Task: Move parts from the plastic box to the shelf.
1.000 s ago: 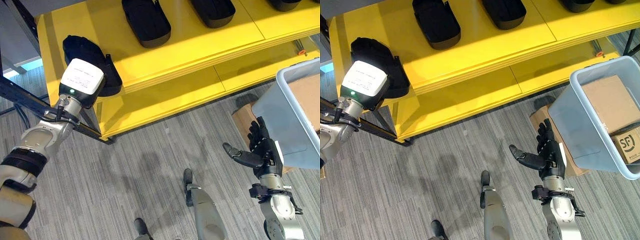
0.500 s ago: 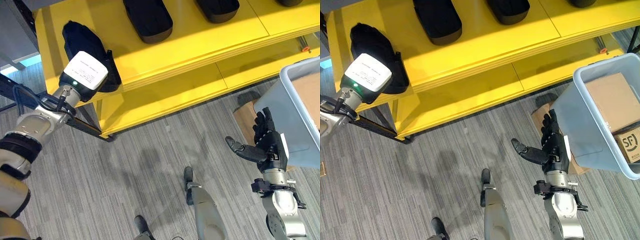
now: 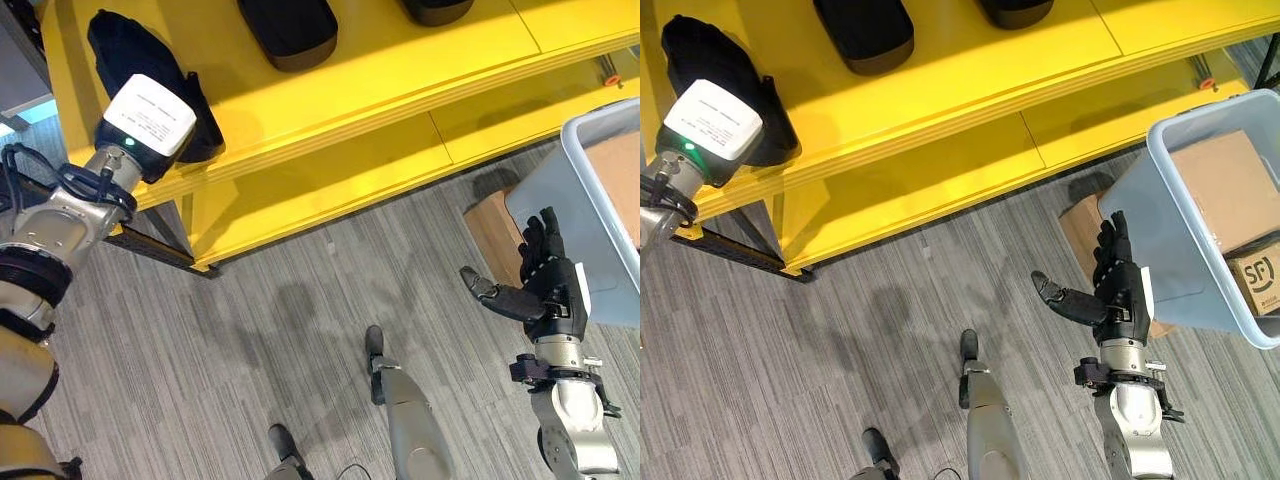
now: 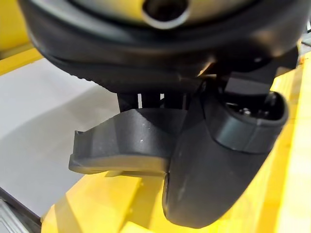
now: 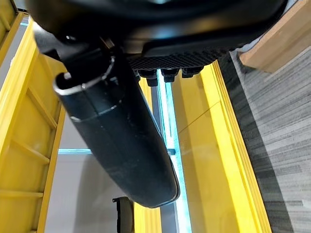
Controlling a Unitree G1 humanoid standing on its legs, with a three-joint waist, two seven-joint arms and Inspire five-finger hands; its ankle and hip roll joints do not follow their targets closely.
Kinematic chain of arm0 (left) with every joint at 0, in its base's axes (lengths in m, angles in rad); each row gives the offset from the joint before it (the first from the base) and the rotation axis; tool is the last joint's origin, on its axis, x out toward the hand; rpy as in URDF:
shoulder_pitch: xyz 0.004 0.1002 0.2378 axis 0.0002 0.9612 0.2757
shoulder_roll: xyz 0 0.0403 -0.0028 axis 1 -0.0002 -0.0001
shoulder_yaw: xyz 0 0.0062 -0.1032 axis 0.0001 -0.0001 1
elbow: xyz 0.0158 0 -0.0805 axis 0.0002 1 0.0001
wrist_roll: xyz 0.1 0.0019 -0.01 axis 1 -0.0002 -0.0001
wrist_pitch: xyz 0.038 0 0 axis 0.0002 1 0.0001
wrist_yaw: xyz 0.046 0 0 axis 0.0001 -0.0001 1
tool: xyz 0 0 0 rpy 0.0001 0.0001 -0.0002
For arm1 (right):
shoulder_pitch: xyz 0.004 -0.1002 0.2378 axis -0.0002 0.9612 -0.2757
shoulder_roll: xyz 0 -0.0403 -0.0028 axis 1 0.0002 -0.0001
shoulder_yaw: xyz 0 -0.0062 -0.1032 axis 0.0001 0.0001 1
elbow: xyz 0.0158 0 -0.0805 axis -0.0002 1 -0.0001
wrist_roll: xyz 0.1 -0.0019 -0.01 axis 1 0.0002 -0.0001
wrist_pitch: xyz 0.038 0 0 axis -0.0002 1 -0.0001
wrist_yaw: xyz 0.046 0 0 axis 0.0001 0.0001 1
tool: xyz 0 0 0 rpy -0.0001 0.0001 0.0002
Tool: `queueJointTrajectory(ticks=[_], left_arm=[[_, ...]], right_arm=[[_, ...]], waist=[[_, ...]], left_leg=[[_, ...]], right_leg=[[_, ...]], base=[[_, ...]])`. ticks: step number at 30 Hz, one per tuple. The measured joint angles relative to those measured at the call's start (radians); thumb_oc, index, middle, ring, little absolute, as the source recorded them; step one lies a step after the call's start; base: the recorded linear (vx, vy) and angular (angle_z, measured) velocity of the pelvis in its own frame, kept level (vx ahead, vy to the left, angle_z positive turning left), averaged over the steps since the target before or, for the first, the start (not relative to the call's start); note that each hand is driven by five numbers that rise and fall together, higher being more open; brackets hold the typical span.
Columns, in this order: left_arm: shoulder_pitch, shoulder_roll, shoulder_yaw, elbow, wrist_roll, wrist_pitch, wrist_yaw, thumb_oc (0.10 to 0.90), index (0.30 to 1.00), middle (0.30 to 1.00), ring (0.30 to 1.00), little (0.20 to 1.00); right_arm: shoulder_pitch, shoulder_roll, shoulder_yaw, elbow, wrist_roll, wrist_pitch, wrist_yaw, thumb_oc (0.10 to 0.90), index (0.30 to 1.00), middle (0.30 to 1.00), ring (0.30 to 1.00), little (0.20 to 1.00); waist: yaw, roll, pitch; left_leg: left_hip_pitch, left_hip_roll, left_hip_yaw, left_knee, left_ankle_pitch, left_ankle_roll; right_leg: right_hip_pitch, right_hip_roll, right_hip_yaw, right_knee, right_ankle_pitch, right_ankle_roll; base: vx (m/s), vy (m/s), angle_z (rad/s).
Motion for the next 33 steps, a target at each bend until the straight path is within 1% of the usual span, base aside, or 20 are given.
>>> queueJointTrajectory(ticks=[8, 9, 10, 11, 13, 14, 25, 26, 30, 33], left_arm=[[-0.04, 0.002, -0.02, 0.035, -0.002, 0.003, 0.001, 0.4, 0.3, 0.3, 0.3, 0.3], [-0.045, 0.002, -0.022, 0.041, -0.002, 0.003, 0.001, 0.443, 0.36, 0.36, 0.36, 0.36], [-0.049, 0.001, -0.024, 0.051, -0.003, 0.003, 0.001, 0.824, 0.893, 0.893, 0.893, 0.893], [-0.055, 0.001, -0.031, 0.054, -0.004, 0.003, 0.001, 0.9, 1.0, 1.0, 1.0, 1.0], [-0.099, 0.001, -0.096, 0.084, -0.007, 0.003, 0.002, 0.9, 1.0, 1.0, 1.0, 1.0], [-0.112, 0.001, -0.106, 0.099, -0.007, 0.003, 0.001, 0.9, 1.0, 1.0, 1.0, 1.0], [-0.126, -0.001, -0.128, 0.117, -0.009, 0.005, -0.002, 0.9, 1.0, 1.0, 1.0, 1.0], [-0.126, -0.003, -0.127, 0.118, -0.039, 0.005, -0.003, 0.9, 1.0, 1.0, 1.0, 1.0], [-0.127, -0.003, -0.127, 0.115, -0.044, 0.004, -0.025, 0.9, 1.0, 1.0, 1.0, 1.0], [-0.127, -0.003, -0.127, 0.115, -0.079, 0.003, -0.042, 0.9, 1.0, 1.0, 1.0, 1.0]], right_arm=[[0.0, -0.005, -0.004, -0.004, -0.001, -0.004, 0.0, 0.9, 1.0, 1.0, 1.0, 1.0], [0.0, -0.006, -0.005, -0.005, -0.001, -0.004, 0.0, 0.9, 1.0, 1.0, 1.0, 1.0], [0.0, -0.009, -0.005, -0.005, -0.001, -0.004, 0.0, 0.9, 1.0, 1.0, 1.0, 1.0], [0.0, -0.011, -0.005, -0.006, -0.001, -0.004, 0.0, 0.9, 1.0, 1.0, 1.0, 1.0], [0.005, -0.017, -0.009, -0.014, -0.001, -0.004, 0.0, 0.9, 1.0, 1.0, 1.0, 1.0], [0.008, -0.017, -0.011, -0.028, -0.001, -0.006, 0.0, 0.9, 1.0, 1.0, 1.0, 1.0], [0.006, -0.025, -0.046, -0.041, -0.01, -0.008, 0.0, 0.9, 1.0, 1.0, 1.0, 1.0], [0.006, -0.027, -0.046, -0.041, -0.018, -0.008, 0.0, 0.9, 1.0, 1.0, 1.0, 1.0], [0.006, -0.028, -0.046, -0.041, -0.031, -0.007, 0.0, 0.9, 1.0, 1.0, 1.0, 1.0], [0.007, -0.028, -0.046, -0.041, -0.032, -0.007, 0.001, 0.9, 1.0, 1.0, 1.0, 1.0]], waist=[[0.001, 0.001, 0.0], [0.001, 0.001, 0.0], [0.0, 0.001, 0.0], [0.0, 0.001, 0.0], [0.001, 0.001, 0.0], [0.001, 0.001, 0.0], [0.001, 0.001, 0.0], [0.001, 0.001, 0.0], [0.001, 0.001, -0.001], [0.002, 0.001, -0.001]], left_leg=[[-0.016, -0.007, 0.0, 0.0, 0.0, 0.0], [-0.017, -0.008, 0.0, 0.0, 0.0, 0.0], [-0.017, -0.008, 0.0, 0.0, 0.0, 0.0], [-0.018, -0.008, 0.0, 0.0, 0.0, 0.0], [-0.022, -0.009, -0.002, 0.0, 0.0, 0.0], [-0.026, -0.009, -0.002, 0.001, 0.0, 0.0], [-0.033, -0.01, -0.002, 0.005, 0.0, 0.0], [-0.033, -0.01, -0.001, 0.007, 0.0, 0.0], [-0.033, -0.01, -0.002, 0.012, 0.0, 0.0], [-0.033, -0.012, -0.002, 0.018, 0.0, 0.0]], right_leg=[[-0.016, -0.011, 0.003, 0.0, 0.001, -0.001], [-0.017, -0.011, 0.003, 0.0, 0.001, -0.001], [-0.017, -0.012, 0.003, 0.0, 0.001, -0.001], [-0.017, -0.012, 0.003, 0.0, 0.001, -0.001], [-0.019, -0.014, 0.001, 0.0, 0.001, -0.001], [-0.024, -0.014, 0.001, 0.0, 0.001, -0.001], [-0.03, -0.016, 0.003, 0.001, 0.003, -0.003], [-0.03, -0.016, 0.003, 0.001, 0.005, -0.006], [-0.029, -0.017, 0.005, 0.004, 0.006, -0.007], [-0.028, -0.02, 0.005, 0.007, 0.007, -0.01]], base=[[0.0, 0.001, 0.0], [0.0, 0.0, 0.0], [0.0, 0.0, 0.0], [0.0, 0.0, 0.0], [-0.01, 0.0, 0.03], [0.0, -0.004, 0.03], [-0.01, -0.001, 0.0], [-0.03, -0.015, -0.01], [0.0, 0.0, 0.0], [-0.01, 0.0, 0.01]])
